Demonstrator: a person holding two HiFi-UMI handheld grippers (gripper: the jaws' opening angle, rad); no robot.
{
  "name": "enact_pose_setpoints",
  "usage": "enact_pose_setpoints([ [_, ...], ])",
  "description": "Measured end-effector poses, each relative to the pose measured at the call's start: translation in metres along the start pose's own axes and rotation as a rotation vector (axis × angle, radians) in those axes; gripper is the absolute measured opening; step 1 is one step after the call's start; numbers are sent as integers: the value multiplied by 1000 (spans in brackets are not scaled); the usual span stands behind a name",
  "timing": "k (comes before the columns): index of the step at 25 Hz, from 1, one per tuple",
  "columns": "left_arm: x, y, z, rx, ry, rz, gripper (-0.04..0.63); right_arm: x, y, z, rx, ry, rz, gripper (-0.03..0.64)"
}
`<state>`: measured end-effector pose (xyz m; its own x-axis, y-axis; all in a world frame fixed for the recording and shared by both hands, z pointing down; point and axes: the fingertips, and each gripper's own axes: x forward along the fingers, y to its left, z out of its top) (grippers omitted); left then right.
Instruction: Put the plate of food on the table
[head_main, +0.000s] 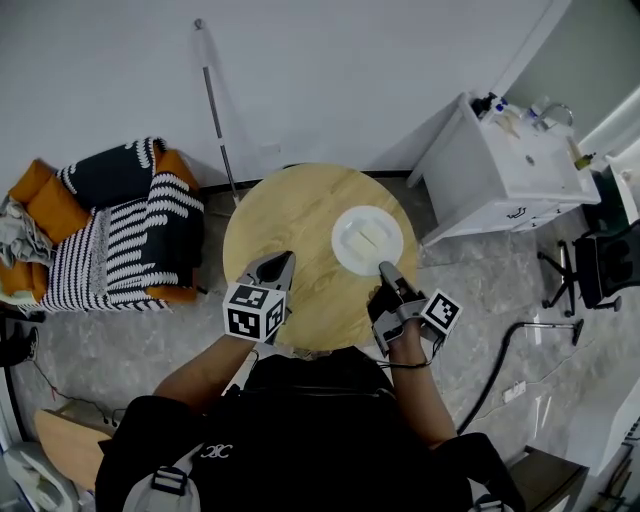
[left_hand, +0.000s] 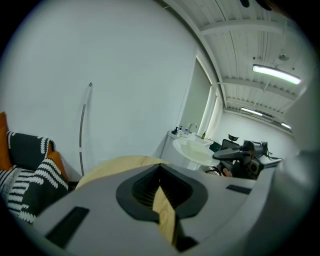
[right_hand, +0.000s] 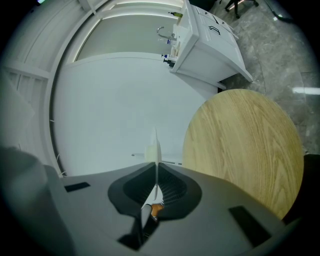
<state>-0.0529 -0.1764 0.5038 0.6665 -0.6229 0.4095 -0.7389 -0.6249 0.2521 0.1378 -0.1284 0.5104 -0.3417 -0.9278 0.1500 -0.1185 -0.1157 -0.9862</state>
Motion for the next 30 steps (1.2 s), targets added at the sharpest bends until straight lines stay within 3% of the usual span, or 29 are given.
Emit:
enact_pose_setpoints([
  [14, 15, -14, 5, -15, -8, 36, 6, 6, -13, 22, -14, 63, -12, 23],
  [22, 19, -9, 3, -29, -5, 50, 6, 17, -32, 13, -51, 151, -40, 23],
  [30, 22, -2, 0, -50, 2, 59, 6, 17, -56, 5, -61, 238, -8, 23],
])
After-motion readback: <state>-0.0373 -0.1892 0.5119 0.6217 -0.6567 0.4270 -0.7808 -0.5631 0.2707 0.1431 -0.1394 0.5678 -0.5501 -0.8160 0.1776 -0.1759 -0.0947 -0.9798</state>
